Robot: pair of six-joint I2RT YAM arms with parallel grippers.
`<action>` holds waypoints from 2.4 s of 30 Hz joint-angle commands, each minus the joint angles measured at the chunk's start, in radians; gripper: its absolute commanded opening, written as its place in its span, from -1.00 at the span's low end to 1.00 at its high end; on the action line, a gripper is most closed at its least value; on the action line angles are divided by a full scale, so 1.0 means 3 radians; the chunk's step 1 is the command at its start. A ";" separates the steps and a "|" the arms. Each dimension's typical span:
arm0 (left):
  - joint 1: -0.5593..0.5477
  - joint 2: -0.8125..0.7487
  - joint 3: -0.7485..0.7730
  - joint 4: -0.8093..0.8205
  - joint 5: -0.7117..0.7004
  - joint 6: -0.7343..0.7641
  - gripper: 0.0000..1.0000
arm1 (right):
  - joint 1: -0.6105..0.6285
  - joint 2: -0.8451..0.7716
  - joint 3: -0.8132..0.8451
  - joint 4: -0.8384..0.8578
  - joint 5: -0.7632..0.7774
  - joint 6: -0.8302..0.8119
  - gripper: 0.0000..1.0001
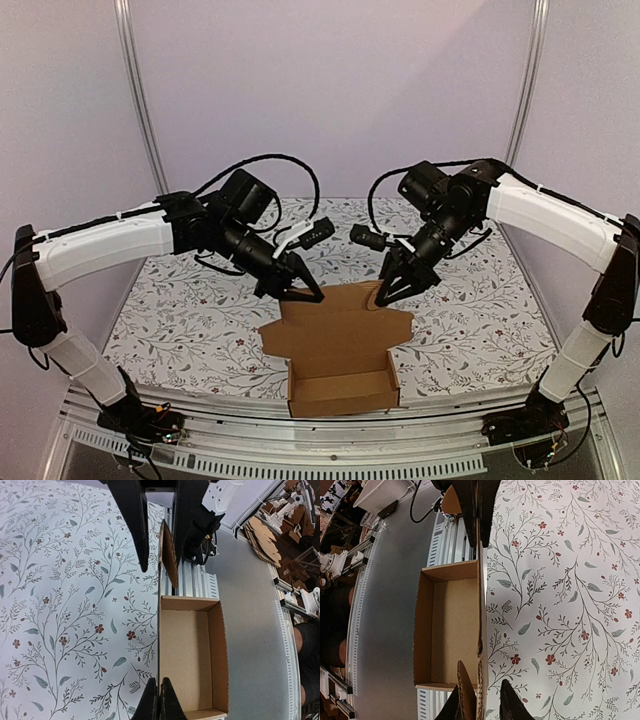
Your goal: Fold the paper box
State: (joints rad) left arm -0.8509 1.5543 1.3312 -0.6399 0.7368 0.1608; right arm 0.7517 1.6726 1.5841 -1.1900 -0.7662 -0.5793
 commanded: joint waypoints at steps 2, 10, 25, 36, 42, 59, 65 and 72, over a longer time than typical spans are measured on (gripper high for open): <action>-0.0017 -0.0097 -0.0072 0.0204 0.0157 -0.0085 -1.00 | 0.0019 0.0062 0.0027 0.0093 -0.0028 0.0046 -0.65; -0.0012 -0.0154 -0.0162 0.0376 0.0157 -0.0173 -1.00 | 0.0020 0.0075 -0.0047 0.0138 0.0029 0.0031 -1.00; 0.0004 -0.0333 -0.0264 0.0422 -0.0227 -0.0202 -0.23 | 0.0011 0.0058 -0.0095 0.0173 0.0209 0.0094 -1.00; 0.0073 -0.1698 -0.1690 0.1577 -0.1507 -0.1059 0.56 | -0.0166 -0.0137 -0.0214 0.0260 0.0364 0.0107 -1.00; -0.0113 -0.1659 -0.1959 0.1901 -0.2027 -0.1475 0.47 | -0.0180 -0.0237 -0.0269 0.0446 0.0489 0.0309 -1.00; 0.0074 -0.1232 -0.1650 0.1722 -0.1215 -0.0678 0.13 | -0.0182 -0.0215 -0.0224 0.0263 0.0101 0.0156 -1.00; 0.0065 -0.1066 -0.1584 0.1911 -0.0938 -0.0658 0.01 | -0.0184 -0.0211 -0.0209 0.0230 0.0057 0.0143 -1.00; 0.0065 -0.0864 -0.1560 0.1957 -0.0659 -0.0691 -0.42 | -0.0184 -0.0220 -0.0189 0.0094 -0.0153 0.0018 -1.00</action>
State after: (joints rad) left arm -0.8330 1.2663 0.8482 -0.0856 0.4671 -0.0387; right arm 0.6991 1.6295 1.5105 -1.1202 -0.7383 -0.5362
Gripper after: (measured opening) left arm 0.333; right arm 0.013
